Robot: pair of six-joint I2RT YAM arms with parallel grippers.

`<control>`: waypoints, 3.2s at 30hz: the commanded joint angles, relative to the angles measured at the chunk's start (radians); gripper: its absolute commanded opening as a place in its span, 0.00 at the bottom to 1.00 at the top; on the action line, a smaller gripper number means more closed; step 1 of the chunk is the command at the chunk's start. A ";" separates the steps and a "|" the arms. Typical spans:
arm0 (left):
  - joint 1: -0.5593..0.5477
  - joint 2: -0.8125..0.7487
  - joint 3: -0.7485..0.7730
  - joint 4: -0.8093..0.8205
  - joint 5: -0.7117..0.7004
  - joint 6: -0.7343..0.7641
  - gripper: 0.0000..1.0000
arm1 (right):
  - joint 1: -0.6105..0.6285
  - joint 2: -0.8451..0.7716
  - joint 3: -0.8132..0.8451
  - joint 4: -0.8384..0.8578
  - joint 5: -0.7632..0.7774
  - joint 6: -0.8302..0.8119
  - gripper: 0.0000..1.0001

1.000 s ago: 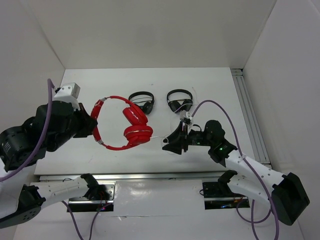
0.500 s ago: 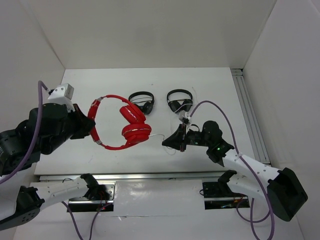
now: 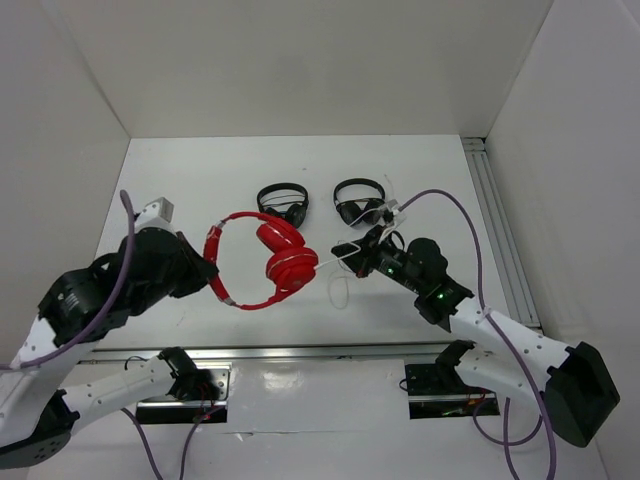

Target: Wrap the headphones

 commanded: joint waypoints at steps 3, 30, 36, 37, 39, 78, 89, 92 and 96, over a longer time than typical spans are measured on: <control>-0.002 0.028 -0.093 0.256 0.130 -0.172 0.00 | 0.076 0.082 0.122 -0.145 0.317 0.021 0.00; -0.002 -0.185 -0.483 0.644 0.157 -0.477 0.00 | 0.295 0.467 0.064 0.325 0.302 0.076 0.16; -0.002 -0.195 -0.520 0.684 0.157 -0.521 0.00 | 0.295 0.599 0.046 0.497 0.238 0.109 0.16; -0.002 -0.195 -0.520 0.698 0.157 -0.535 0.00 | 0.295 0.612 0.046 0.511 0.238 0.119 0.12; -0.002 -0.195 -0.535 0.708 0.148 -0.535 0.00 | 0.295 0.647 0.046 0.523 0.228 0.119 0.00; -0.002 -0.198 -0.437 0.468 -0.179 -0.739 0.00 | 0.552 0.781 0.283 0.166 0.701 0.140 0.00; -0.002 -0.194 -0.480 0.468 -0.149 -0.900 0.00 | 0.581 0.762 0.210 0.394 0.760 0.129 0.00; -0.002 -0.185 -0.489 0.468 -0.158 -0.971 0.00 | 0.581 0.762 0.210 0.375 0.797 0.143 0.00; -0.002 -0.156 -0.500 0.495 -0.170 -1.023 0.00 | 0.601 0.794 0.265 0.281 0.877 0.152 0.00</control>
